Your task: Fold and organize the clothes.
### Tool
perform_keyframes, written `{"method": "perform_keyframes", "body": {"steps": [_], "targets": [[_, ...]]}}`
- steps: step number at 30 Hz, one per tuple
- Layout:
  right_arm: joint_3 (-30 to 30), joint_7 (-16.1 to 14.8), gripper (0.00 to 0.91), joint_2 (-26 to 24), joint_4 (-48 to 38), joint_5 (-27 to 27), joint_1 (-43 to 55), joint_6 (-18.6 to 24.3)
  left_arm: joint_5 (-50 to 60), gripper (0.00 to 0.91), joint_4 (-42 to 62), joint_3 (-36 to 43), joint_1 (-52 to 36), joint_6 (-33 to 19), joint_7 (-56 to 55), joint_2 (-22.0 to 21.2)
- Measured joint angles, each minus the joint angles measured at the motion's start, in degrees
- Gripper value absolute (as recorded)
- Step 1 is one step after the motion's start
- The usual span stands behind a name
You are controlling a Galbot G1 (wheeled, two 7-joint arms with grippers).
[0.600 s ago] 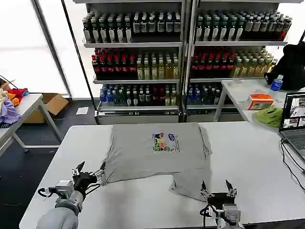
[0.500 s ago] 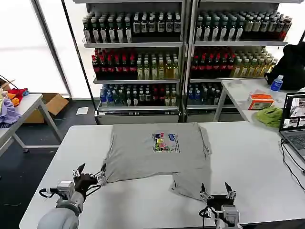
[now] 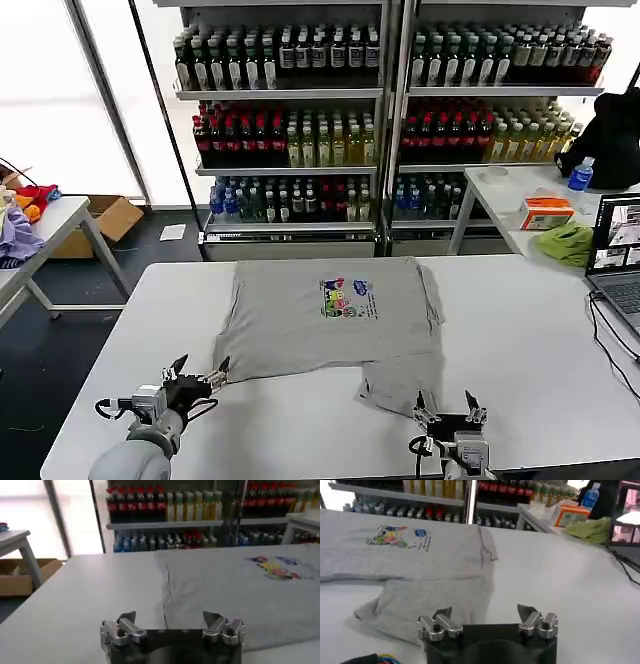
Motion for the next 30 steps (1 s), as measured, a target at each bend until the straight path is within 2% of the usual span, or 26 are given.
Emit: {"method": "perform_keyframes", "body": {"steps": [16,17,19,20,21,23,24,25,27,30], "targets": [[-0.57,-0.39,0.907,0.12,-1.34,0.02,0.03,0.06,0.26,0.907,1.33,1.93,1.61,0.13,0.28,-0.47],[-0.66,-0.51,0.907,0.14,-1.48,0.01,0.07,0.14,0.27,0.887,1.39,1.93,1.66,0.13,0.27,-0.46],[-0.88,-0.78,0.907,0.17,-1.83,0.01,0.21,0.39,0.27,0.776,1.48,1.93,1.78,0.14,0.27,-0.42],[-0.98,-0.91,0.877,0.19,-1.97,0.0,0.28,0.55,0.26,0.655,1.52,1.92,1.85,0.13,0.27,-0.39],[-1.08,-1.04,0.453,0.23,-2.09,-0.03,0.34,0.66,0.25,0.595,1.56,1.92,1.93,0.13,0.28,-0.34],[-1.32,-1.34,0.081,0.36,-2.31,-0.02,0.45,0.89,0.23,0.383,1.61,1.94,2.16,0.03,0.28,-0.26],[-1.42,-1.49,0.0,0.39,-2.42,-0.02,0.49,1.0,0.23,0.202,1.59,1.95,2.26,0.02,0.28,-0.17],[-1.51,-1.72,0.0,0.38,-2.59,0.0,0.52,1.18,0.23,0.071,1.54,1.97,2.4,0.01,0.28,-0.13],[-1.53,-2.07,0.0,0.32,-2.86,0.04,0.54,1.43,0.25,0.0,1.45,2.04,2.62,-0.01,0.29,-0.05],[-1.64,-2.55,0.0,0.18,-3.19,0.3,0.53,1.86,0.3,0.0,1.35,2.11,2.82,-0.02,0.28,0.04]]}}
